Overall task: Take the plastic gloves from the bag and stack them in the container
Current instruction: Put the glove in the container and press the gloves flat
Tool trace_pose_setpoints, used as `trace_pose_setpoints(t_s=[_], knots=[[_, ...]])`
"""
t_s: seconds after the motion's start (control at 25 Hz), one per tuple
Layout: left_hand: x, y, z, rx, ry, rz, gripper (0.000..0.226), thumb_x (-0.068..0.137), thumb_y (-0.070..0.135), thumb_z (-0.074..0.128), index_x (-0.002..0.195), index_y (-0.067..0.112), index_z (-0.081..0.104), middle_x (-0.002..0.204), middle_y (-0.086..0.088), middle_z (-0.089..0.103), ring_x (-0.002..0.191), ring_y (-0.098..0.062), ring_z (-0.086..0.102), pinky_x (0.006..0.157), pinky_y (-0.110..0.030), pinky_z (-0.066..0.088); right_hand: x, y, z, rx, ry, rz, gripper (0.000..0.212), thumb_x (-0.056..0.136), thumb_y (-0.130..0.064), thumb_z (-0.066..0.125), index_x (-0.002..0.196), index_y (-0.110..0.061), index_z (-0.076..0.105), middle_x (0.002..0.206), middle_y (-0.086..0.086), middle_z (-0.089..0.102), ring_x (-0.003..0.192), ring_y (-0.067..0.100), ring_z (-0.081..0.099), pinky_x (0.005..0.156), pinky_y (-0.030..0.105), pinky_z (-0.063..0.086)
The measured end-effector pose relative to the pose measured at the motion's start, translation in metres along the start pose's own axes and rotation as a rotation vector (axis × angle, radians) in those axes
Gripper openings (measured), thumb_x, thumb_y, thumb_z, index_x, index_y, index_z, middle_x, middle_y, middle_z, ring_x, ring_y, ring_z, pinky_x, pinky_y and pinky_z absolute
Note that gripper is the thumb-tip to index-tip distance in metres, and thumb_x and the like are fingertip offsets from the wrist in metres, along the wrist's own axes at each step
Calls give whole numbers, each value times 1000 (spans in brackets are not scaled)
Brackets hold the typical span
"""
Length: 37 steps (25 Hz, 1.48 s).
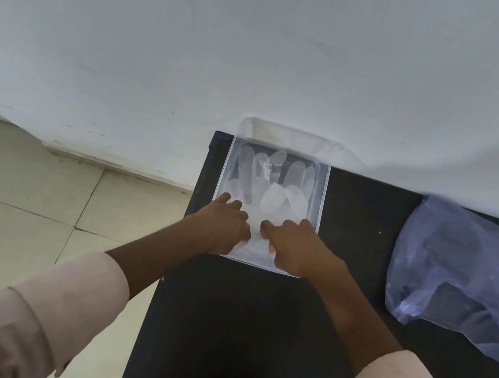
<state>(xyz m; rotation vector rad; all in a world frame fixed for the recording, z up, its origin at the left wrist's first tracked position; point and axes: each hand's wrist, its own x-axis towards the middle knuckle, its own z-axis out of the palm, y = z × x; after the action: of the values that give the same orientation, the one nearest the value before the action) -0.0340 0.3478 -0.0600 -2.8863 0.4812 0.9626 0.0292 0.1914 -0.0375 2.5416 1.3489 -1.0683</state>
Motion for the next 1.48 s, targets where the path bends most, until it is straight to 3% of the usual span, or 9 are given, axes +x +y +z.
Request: trace_pose_setpoints(t_s=[0.16, 0.36, 0.6, 0.84, 0.96, 1.08, 1.2, 1.36, 1.48], knots=[[-1, -1, -1, 107, -16, 13, 40, 93, 34, 60, 132, 23, 58, 141, -7, 53, 131, -27, 43, 115, -47, 23, -4, 0, -3, -110, -88, 4, 40, 92, -13, 54, 130, -20, 46, 116, 11, 62, 113, 29, 54, 112, 44, 22], [1, -2, -12, 36, 74, -50, 40, 93, 35, 57, 128, 16, 59, 126, -8, 59, 118, -23, 51, 106, -41, 34, 1, -1, -3, 237, 295, 159, 29, 90, -8, 55, 118, -14, 56, 113, 11, 63, 96, 27, 61, 91, 36, 51], [9, 12, -7, -81, 33, -70, 37, 95, 29, 54, 128, 13, 57, 120, -9, 61, 108, -22, 56, 98, -36, 42, 23, -6, 6, 393, 131, 302, 59, 94, -19, 52, 144, -9, 22, 126, 16, 57, 103, 30, 62, 87, 35, 51], [10, 9, -5, -66, -6, -79, 38, 95, 32, 53, 129, 15, 58, 122, -9, 59, 112, -23, 55, 102, -40, 39, 19, -20, 9, 484, 417, 517, 72, 93, -24, 56, 149, -14, 12, 160, 14, 17, 114, 31, 60, 92, 33, 50], [10, 9, -6, -73, -12, -72, 36, 95, 33, 52, 126, 15, 58, 117, -7, 61, 108, -21, 56, 101, -38, 38, 20, -22, 19, 480, 608, 474, 46, 93, -23, 55, 135, -17, 40, 139, 10, 47, 95, 22, 63, 76, 27, 49], [9, 8, -8, -79, -27, -68, 35, 96, 33, 50, 124, 14, 59, 114, -7, 63, 106, -21, 57, 101, -39, 38, 33, -11, 24, 474, 432, 398, 17, 93, -18, 52, 107, -15, 61, 109, 6, 67, 89, 19, 63, 76, 28, 47], [8, 7, -9, -75, -34, -61, 33, 96, 31, 49, 121, 14, 61, 113, -6, 64, 107, -23, 58, 100, -39, 38, 45, -1, 19, 550, 391, 309, 23, 92, -8, 50, 110, -17, 62, 131, 7, 61, 109, 22, 62, 86, 26, 46], [6, 7, -8, -111, -26, -58, 31, 95, 31, 50, 117, 13, 62, 109, -6, 64, 105, -23, 59, 99, -38, 38, 44, 4, 15, 521, 512, 267, 45, 91, -1, 48, 131, -22, 49, 162, 2, 18, 118, 19, 56, 79, 26, 51], [6, 7, -6, -115, -27, -53, 31, 95, 32, 51, 117, 13, 62, 109, -6, 64, 103, -22, 59, 99, -38, 39, 44, 4, 23, 567, 570, 327, 29, 90, -3, 49, 114, -17, 58, 135, 8, 55, 104, 20, 60, 77, 23, 45]])
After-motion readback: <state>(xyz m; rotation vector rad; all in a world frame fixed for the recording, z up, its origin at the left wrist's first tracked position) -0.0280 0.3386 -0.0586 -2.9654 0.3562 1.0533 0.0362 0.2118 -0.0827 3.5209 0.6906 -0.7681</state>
